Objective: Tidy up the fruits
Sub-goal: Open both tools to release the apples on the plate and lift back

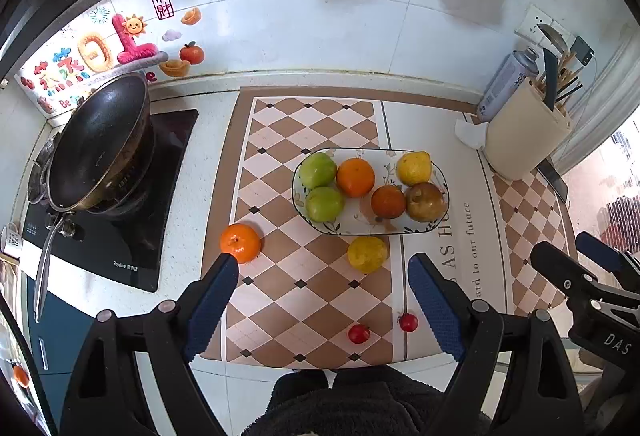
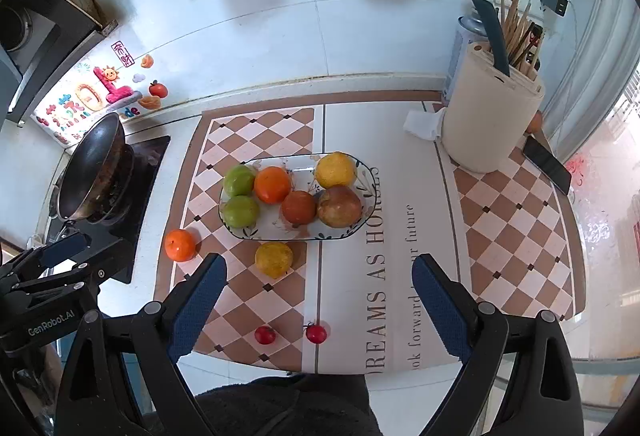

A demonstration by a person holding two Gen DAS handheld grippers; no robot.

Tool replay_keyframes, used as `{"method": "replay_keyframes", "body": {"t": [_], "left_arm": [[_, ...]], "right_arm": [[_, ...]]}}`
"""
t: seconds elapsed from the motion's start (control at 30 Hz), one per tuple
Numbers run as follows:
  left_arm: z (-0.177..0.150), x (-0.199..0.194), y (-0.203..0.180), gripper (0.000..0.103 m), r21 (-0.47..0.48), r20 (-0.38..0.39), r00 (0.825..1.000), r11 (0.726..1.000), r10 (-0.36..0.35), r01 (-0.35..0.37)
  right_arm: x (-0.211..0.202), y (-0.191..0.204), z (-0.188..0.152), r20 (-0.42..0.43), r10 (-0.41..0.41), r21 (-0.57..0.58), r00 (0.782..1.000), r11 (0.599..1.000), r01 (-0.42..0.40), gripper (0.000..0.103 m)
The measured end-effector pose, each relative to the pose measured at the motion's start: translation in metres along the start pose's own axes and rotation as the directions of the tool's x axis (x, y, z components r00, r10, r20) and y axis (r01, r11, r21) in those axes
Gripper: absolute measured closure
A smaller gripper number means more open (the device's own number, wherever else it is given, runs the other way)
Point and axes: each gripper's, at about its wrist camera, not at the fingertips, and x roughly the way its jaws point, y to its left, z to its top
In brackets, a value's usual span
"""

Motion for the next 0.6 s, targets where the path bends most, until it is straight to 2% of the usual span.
{"method": "replay_keyframes", "body": {"t": [0.27,0.3,0.33,0.4,0.5,0.6], "left_arm": [[0.004,0.017,0.008,0.016,-0.027,-0.028,0.999,0.999,0.019,-0.019],[0.005,0.021,0.010,0.015,-0.032,-0.037,0.999,0.999,0.021,-0.022],[0.005,0.027,0.013,0.009,-0.039,-0.050,0.998,0.999,0.024,-0.026],[0.007,0.038,0.020,0.004,-0.060,-0.066,0.997,0.998,0.034,-0.038],[0.008,0.050,0.032,0.004,-0.085,-0.078,0.995,0.994,0.066,-0.073],[0.010,0.063,0.049,0.004,-0.109,-0.090,0.989,0.986,0.116,-0.126]], "right_arm": [[0.023,-0.002,0.003,-0.030,0.000,-0.002,1.000,1.000,0.000,0.007],[0.028,-0.002,0.005,-0.036,0.008,-0.003,0.999,1.000,-0.008,0.007],[0.035,-0.003,0.005,-0.046,0.017,-0.001,0.999,1.000,-0.017,0.007],[0.050,-0.002,0.005,-0.069,0.047,0.009,0.996,0.999,-0.046,0.007],[0.083,0.000,0.005,-0.125,0.081,0.016,0.989,0.997,-0.079,0.007],[0.123,0.006,0.003,-0.194,0.130,0.031,0.972,0.992,-0.126,0.007]]}}
